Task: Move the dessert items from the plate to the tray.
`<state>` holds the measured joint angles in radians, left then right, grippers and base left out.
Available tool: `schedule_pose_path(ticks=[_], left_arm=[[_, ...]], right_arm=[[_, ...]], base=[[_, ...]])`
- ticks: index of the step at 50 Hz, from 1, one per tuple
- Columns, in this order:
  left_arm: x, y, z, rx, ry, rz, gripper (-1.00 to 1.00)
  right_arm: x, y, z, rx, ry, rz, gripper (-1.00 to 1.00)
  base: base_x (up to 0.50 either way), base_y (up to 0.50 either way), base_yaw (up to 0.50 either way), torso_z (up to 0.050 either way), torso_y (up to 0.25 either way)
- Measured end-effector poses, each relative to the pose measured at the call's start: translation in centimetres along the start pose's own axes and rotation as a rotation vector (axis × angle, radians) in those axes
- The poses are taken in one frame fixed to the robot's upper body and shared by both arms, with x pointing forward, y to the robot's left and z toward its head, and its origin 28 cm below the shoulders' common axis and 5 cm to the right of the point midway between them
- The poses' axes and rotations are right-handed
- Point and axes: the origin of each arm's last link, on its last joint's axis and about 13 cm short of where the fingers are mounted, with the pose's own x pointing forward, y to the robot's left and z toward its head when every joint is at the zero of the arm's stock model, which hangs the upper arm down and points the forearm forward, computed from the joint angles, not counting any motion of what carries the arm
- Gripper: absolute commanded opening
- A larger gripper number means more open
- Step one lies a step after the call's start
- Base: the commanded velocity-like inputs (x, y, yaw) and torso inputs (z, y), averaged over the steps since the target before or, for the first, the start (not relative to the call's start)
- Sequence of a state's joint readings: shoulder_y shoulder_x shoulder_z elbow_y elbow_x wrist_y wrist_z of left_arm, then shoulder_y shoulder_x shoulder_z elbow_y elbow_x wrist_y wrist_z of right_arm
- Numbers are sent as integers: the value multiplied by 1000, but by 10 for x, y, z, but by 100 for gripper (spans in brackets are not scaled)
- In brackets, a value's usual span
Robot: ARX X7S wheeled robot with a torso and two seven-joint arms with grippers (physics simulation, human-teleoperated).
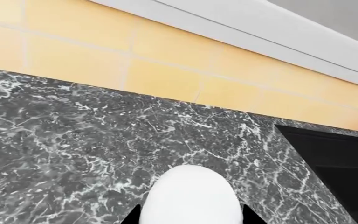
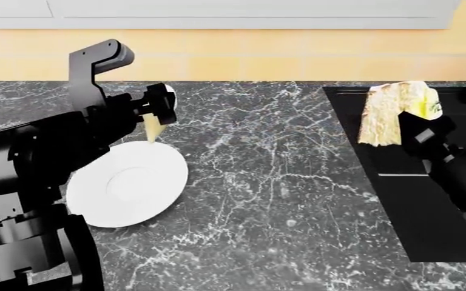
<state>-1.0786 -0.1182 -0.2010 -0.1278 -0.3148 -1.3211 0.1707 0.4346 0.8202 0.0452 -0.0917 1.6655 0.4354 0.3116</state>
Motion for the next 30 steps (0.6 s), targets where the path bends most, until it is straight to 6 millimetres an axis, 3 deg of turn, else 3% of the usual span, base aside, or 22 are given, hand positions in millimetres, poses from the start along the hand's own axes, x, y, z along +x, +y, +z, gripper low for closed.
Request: schedule_pose_path(ticks=[30], left_arm=[[1,-3,1,1,-5,-5,-100]], right_arm=[[0,0,2,8,-10,1,-100]], base=[[0,-500,0,0,0]])
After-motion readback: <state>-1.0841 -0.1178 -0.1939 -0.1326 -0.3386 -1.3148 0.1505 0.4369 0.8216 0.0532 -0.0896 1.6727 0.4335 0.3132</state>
